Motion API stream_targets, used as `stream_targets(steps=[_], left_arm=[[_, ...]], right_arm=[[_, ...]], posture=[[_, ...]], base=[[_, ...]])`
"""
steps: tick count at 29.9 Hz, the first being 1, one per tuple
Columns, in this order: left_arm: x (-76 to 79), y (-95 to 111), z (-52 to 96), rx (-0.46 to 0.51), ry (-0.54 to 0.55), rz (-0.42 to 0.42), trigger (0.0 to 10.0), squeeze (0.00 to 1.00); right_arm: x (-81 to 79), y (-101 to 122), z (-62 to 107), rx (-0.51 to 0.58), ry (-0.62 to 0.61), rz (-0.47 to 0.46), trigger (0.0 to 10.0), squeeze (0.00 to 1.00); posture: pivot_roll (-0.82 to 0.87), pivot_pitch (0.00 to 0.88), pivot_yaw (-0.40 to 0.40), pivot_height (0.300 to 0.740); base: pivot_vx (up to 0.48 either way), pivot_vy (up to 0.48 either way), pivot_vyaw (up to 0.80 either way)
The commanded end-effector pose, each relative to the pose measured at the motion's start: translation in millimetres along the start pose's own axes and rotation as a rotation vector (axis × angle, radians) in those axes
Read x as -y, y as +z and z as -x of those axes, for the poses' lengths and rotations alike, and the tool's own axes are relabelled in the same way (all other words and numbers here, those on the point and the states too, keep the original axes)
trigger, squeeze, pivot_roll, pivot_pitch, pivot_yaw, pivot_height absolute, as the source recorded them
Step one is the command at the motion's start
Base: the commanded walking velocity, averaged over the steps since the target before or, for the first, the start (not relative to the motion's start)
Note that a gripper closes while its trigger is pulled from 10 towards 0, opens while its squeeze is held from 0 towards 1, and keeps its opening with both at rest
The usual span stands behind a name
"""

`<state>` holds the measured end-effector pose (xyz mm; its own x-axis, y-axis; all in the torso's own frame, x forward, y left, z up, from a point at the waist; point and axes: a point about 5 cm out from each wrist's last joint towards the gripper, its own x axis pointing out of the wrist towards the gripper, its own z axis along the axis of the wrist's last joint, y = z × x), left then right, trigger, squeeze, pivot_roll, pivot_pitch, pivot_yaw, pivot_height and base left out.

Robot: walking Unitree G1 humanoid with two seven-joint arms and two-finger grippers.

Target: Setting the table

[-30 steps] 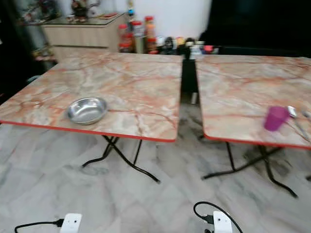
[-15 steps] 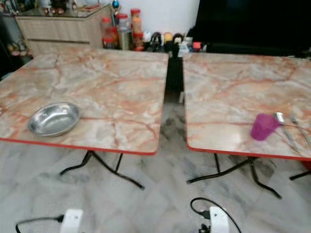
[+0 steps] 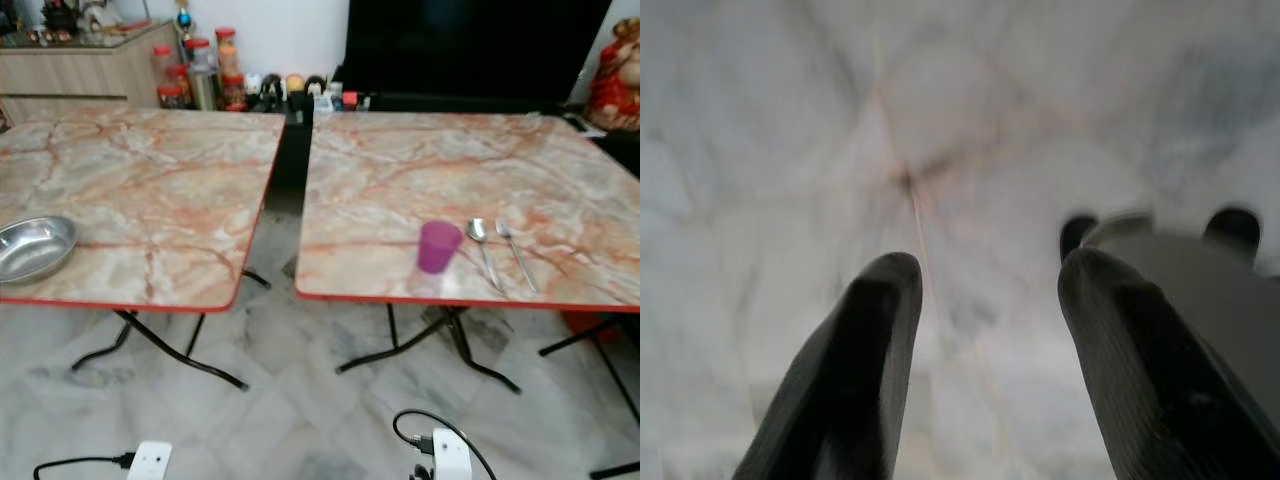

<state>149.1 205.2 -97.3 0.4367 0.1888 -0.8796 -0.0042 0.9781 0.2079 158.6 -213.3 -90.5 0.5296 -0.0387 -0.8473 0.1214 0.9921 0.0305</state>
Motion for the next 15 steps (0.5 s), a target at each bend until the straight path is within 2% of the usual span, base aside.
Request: stream_targets(steps=[1,13,15], left_arm=[[0.5,7.2,-0.6,0.015,0.0,-0.019,10.0,0.0],[0.3,9.5,-0.9,0.016,0.002,-0.015,10.0,0.0],[0.2,9.5,-0.9,0.016,0.003,-0.015,10.0,0.0]], right_arm=[[3.5,-0.3,0.6,0.0,-0.009,0.004,10.0,0.0],[3.9,-0.2,0.6,-0.003,-0.012,0.004,10.0,0.0],[4.0,-0.2,0.6,-0.003,-0.012,0.004,10.0,0.0]], posture=[[0.0,0.0,-0.023,0.74],[0.0,0.0,-0.027,0.74],[0.0,0.0,-0.027,0.74]], base=[[0.0,-0.465,0.0],[0.0,-0.466,0.0],[0.244,-0.409,0.0]])
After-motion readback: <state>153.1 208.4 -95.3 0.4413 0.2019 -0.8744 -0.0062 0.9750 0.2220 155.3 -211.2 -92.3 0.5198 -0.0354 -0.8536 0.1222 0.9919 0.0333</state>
